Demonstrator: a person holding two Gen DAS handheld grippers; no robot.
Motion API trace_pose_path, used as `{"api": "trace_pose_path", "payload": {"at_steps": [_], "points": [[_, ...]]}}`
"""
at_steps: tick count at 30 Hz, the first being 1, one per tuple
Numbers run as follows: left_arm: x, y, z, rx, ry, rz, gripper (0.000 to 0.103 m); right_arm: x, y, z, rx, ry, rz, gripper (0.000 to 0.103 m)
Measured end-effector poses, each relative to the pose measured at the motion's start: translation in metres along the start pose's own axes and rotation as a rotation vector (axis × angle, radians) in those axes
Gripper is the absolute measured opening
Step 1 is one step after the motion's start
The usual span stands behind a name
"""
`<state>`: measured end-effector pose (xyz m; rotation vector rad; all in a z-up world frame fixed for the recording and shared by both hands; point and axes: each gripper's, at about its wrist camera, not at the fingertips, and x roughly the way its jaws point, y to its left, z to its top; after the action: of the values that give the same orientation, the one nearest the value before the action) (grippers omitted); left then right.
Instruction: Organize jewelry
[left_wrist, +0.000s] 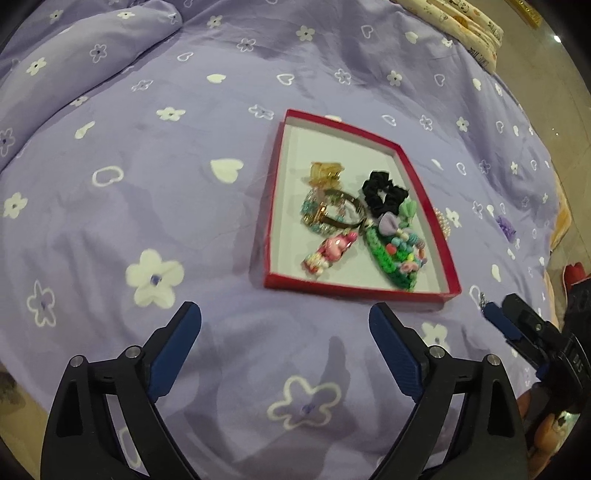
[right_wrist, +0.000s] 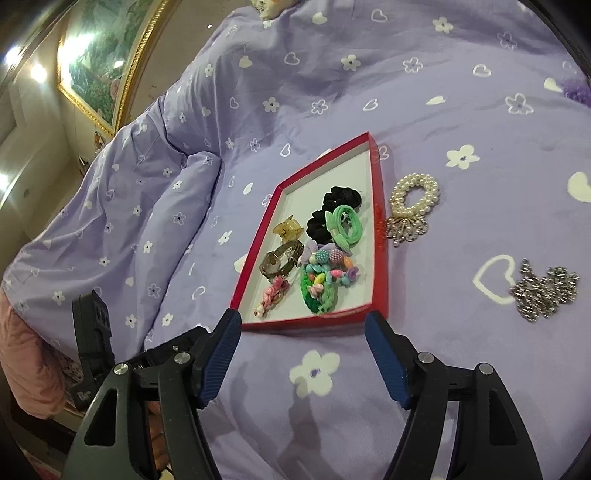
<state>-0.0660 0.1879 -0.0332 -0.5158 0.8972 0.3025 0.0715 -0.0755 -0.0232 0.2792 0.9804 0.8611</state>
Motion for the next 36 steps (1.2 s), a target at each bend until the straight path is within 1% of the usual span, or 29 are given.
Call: {"api": "trace_pose_path", "payload": {"at_steps": [4, 7, 11, 15, 18, 20, 21, 23, 24, 25, 27, 29, 31, 33, 35, 36], "points": [[-0.004, 0.001, -0.009, 0.007, 0.002, 0.015, 0.093, -0.011, 0.005, -0.009, -0.059, -0.034, -0.046, 0.075], [-0.01, -0.003, -0.015, 0.043, -0.011, 0.045, 0.094, -0.017, 0.01, -0.017, -0.11, -0.045, -0.082, 0.076], [-0.02, -0.013, -0.02, 0.104, -0.045, 0.087, 0.095, -0.021, 0.021, -0.026, -0.203, -0.037, -0.142, 0.079], [-0.038, -0.028, -0.02, 0.186, -0.11, 0.128, 0.096, -0.023, 0.034, -0.027, -0.279, -0.013, -0.178, 0.088], [-0.056, -0.04, -0.016, 0.239, -0.172, 0.15, 0.1, -0.028, 0.044, -0.021, -0.327, -0.005, -0.183, 0.089], [-0.068, -0.046, -0.012, 0.256, -0.203, 0.142, 0.103, -0.033, 0.052, -0.017, -0.356, -0.01, -0.193, 0.09], [-0.076, -0.05, -0.009, 0.266, -0.224, 0.126, 0.103, -0.038, 0.058, -0.012, -0.373, -0.015, -0.194, 0.092], [-0.087, -0.056, -0.004, 0.276, -0.256, 0.113, 0.103, -0.048, 0.067, -0.004, -0.401, -0.033, -0.194, 0.096], [-0.091, -0.059, -0.002, 0.282, -0.273, 0.116, 0.103, -0.057, 0.074, 0.002, -0.418, -0.054, -0.19, 0.101], [-0.093, -0.062, -0.001, 0.289, -0.288, 0.121, 0.103, -0.063, 0.078, 0.005, -0.424, -0.071, -0.186, 0.103], [-0.09, -0.065, 0.0, 0.299, -0.32, 0.152, 0.103, -0.071, 0.084, 0.011, -0.43, -0.104, -0.18, 0.103], [-0.083, -0.066, -0.002, 0.301, -0.338, 0.178, 0.103, -0.07, 0.086, 0.012, -0.436, -0.113, -0.192, 0.103], [-0.073, -0.066, -0.005, 0.313, -0.346, 0.187, 0.103, -0.064, 0.081, 0.006, -0.445, -0.145, -0.232, 0.103], [-0.064, -0.066, -0.009, 0.318, -0.336, 0.203, 0.103, -0.054, 0.073, -0.001, -0.443, -0.17, -0.275, 0.103], [-0.054, -0.064, -0.012, 0.318, -0.318, 0.203, 0.103, -0.047, 0.066, -0.006, -0.432, -0.171, -0.271, 0.103], [-0.05, -0.063, -0.013, 0.318, -0.31, 0.212, 0.103, -0.04, 0.061, -0.01, -0.419, -0.156, -0.265, 0.103]]}}
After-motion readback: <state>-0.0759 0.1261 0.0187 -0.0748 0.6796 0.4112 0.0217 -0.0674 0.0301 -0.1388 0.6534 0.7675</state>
